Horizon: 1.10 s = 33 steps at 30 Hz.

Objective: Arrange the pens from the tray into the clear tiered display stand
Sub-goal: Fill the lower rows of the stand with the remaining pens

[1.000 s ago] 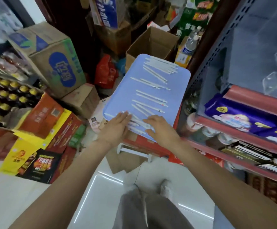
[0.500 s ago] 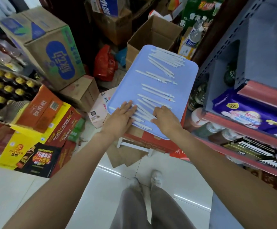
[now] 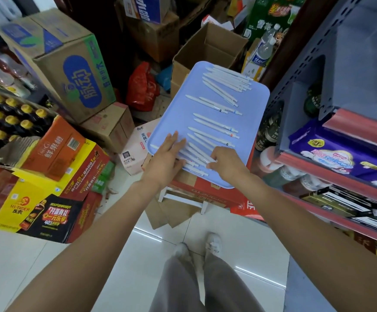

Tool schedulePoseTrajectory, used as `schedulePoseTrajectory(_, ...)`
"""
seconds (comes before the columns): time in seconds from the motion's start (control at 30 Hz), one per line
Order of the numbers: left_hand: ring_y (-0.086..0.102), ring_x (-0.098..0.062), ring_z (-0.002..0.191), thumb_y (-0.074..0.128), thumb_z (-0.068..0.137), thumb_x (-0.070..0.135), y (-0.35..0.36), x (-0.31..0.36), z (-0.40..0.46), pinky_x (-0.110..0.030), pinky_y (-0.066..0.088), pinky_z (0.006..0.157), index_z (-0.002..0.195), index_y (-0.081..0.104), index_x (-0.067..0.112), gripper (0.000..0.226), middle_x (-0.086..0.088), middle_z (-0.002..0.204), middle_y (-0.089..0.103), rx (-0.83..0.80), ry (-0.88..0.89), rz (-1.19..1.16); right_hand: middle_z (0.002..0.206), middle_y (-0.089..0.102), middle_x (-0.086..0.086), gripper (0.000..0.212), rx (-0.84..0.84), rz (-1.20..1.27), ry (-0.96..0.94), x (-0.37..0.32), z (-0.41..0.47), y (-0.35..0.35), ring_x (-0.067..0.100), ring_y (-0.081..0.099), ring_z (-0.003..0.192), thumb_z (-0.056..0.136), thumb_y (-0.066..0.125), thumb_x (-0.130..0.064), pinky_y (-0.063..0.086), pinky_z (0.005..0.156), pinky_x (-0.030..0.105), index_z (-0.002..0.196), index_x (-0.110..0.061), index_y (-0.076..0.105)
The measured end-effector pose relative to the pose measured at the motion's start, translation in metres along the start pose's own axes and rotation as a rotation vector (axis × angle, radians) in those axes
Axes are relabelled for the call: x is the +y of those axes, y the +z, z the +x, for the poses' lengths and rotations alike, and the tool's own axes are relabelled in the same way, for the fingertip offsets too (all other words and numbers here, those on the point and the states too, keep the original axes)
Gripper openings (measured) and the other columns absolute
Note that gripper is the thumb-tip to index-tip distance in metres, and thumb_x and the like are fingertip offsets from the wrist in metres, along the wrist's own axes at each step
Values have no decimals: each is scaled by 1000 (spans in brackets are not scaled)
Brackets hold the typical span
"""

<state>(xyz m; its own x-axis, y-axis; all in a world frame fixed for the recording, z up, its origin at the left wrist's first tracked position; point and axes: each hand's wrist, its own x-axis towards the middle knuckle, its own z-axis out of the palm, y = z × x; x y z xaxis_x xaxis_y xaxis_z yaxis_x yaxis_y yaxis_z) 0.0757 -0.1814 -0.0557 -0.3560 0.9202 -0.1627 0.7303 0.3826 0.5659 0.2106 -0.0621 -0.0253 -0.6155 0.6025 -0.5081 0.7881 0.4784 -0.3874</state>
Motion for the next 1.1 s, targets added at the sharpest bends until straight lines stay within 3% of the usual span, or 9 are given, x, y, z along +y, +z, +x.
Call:
schedulePoseTrajectory(0.1,24,-18,142,49,96,15,-7,20,1,-26,33,103,142,36,14,48,-2,155,22,117,-59,-180,82,50,31,22,102,271,25,4,-14,-9,41,51,74,92,59,-14,45,72,43,88,7,54)
schedulePoseTrajectory(0.17,45,-20,128,50,96,22,-15,41,6,-22,36,96,135,45,8,42,-7,144,41,155,-119,-315,82,61,19,17,182,541,1,7,-26,-20,30,62,77,90,62,-12,54,75,36,95,4,61)
schedulePoseTrajectory(0.27,56,-11,77,55,93,30,-26,80,18,-29,43,74,94,67,5,28,-13,88,64,103,-91,-578,68,61,6,6,244,746,-56,9,-44,-39,14,63,64,85,67,-9,55,63,21,86,-3,64)
schedulePoseTrajectory(0.33,45,-15,63,62,89,31,-34,108,24,-45,46,71,65,65,5,35,-10,60,48,88,-86,-760,65,61,16,10,295,757,-64,13,-57,-54,14,64,61,82,70,-9,58,65,29,80,-1,64)
schedulePoseTrajectory(0.47,63,-33,90,60,90,21,-44,171,37,-40,54,86,87,71,-2,26,-23,92,68,61,-21,-878,81,69,8,19,413,591,-61,32,-88,-93,12,65,73,81,71,-24,50,66,19,90,-7,68)
schedulePoseTrajectory(0.6,57,-16,61,51,95,24,-49,229,52,-15,45,59,72,63,10,29,-3,62,61,84,268,-464,84,63,-5,26,704,517,-56,74,-120,-140,14,60,80,86,66,-27,51,80,32,108,-15,63)
schedulePoseTrajectory(0.7,51,-11,57,49,96,26,-44,282,57,-16,34,52,80,62,7,28,0,65,60,-31,477,-259,89,64,-5,31,727,768,-176,110,-150,-173,9,62,78,91,58,-15,52,74,24,122,-22,55)
schedulePoseTrajectory(0.83,43,-8,52,50,96,29,-32,348,65,-17,31,49,76,55,16,24,6,58,48,-68,635,-121,86,66,8,17,813,941,-248,158,-183,-203,4,64,70,88,58,0,52,70,15,93,-15,65)
schedulePoseTrajectory(1.1,58,-35,94,42,99,21,-11,416,88,-45,48,76,134,49,21,36,-16,99,61,289,446,205,58,68,-8,22,983,1072,-157,268,-206,-247,1,65,58,84,60,7,53,65,12,77,-14,63)
